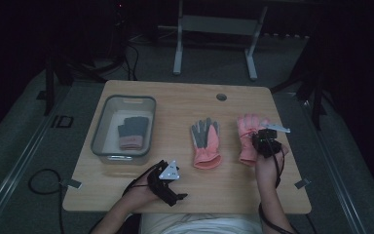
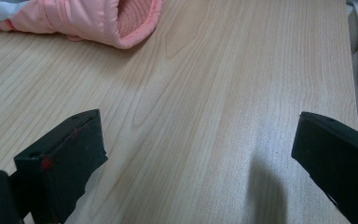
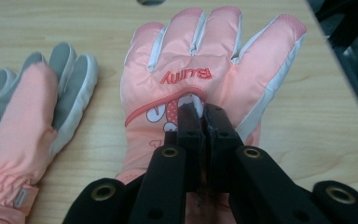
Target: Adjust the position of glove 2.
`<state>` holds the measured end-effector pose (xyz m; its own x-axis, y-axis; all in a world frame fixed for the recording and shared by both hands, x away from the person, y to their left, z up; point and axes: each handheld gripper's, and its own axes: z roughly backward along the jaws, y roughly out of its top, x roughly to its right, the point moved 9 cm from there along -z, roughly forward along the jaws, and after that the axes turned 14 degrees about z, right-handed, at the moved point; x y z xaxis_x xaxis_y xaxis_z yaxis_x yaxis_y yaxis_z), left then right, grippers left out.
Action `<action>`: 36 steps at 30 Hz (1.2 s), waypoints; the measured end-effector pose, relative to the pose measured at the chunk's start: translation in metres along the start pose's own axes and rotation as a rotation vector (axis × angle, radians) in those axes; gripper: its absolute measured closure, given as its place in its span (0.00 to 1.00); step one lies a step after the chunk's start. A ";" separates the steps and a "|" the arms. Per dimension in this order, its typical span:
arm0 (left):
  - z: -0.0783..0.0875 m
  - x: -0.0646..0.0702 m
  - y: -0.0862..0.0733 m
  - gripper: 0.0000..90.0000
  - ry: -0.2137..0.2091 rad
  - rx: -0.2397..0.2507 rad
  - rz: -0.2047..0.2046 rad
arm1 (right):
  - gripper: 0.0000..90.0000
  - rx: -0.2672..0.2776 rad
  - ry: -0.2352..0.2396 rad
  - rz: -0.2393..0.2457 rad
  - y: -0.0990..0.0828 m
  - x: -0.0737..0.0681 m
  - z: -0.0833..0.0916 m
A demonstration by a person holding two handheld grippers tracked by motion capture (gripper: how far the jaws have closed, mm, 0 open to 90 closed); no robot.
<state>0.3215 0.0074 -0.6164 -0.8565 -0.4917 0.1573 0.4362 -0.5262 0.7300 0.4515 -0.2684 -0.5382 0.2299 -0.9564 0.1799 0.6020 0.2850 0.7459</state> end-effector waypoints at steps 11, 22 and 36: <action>0.000 0.000 -0.001 0.02 0.000 -0.006 -0.007 | 0.95 -0.069 0.028 -0.005 -0.024 -0.012 -0.032; -0.001 0.000 -0.002 0.02 -0.001 -0.007 -0.003 | 0.87 -0.079 0.069 0.035 -0.028 -0.010 -0.041; -0.001 0.000 -0.001 0.02 -0.004 -0.011 -0.006 | 0.63 -0.016 0.196 0.131 -0.007 0.011 -0.022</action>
<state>0.3214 0.0074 -0.6183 -0.8601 -0.4856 0.1561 0.4342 -0.5365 0.7236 0.4664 -0.2798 -0.5552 0.4498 -0.8813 0.1451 0.5693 0.4081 0.7137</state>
